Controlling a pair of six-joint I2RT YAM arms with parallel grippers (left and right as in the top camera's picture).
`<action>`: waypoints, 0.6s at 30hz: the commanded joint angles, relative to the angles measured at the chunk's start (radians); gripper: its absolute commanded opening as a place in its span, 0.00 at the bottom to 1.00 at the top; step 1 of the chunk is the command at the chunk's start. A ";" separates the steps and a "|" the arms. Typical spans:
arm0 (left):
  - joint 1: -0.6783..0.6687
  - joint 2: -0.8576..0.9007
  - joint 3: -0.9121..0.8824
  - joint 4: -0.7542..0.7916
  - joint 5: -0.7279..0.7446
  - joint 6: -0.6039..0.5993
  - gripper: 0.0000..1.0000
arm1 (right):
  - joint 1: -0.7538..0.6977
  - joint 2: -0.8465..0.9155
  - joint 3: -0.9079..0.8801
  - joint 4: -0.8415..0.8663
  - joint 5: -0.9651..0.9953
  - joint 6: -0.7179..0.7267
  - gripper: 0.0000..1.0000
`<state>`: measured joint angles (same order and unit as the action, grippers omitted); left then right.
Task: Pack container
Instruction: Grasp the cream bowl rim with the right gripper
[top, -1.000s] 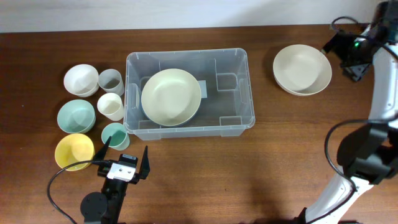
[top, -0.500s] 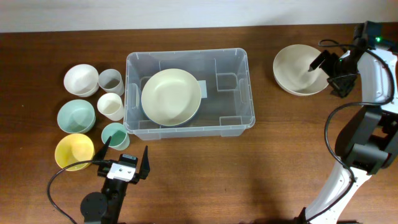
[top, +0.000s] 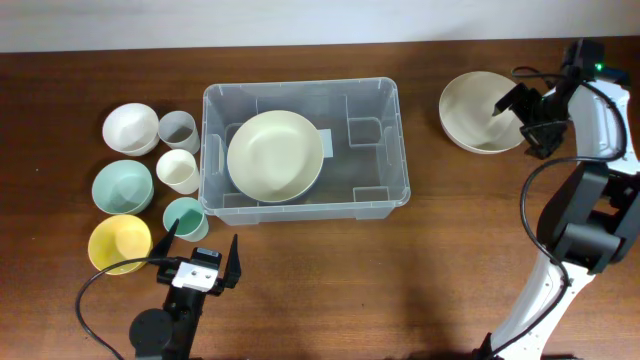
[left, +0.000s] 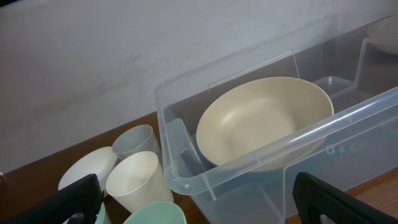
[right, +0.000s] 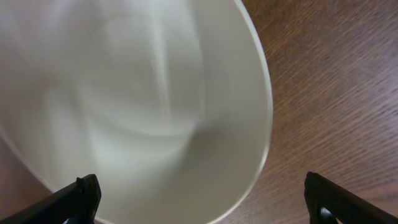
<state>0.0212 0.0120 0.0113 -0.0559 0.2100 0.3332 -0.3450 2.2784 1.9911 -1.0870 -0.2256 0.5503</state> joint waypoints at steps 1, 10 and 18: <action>0.006 -0.006 -0.002 -0.005 0.011 -0.003 1.00 | 0.017 0.031 -0.011 0.017 -0.002 0.008 1.00; 0.006 -0.006 -0.002 -0.005 0.011 -0.003 1.00 | 0.045 0.037 -0.014 0.056 0.011 0.013 1.00; 0.006 -0.006 -0.002 -0.005 0.011 -0.003 1.00 | 0.047 0.039 -0.027 0.057 0.048 0.035 0.99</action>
<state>0.0212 0.0120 0.0113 -0.0559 0.2100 0.3332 -0.3038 2.3039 1.9835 -1.0332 -0.2066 0.5732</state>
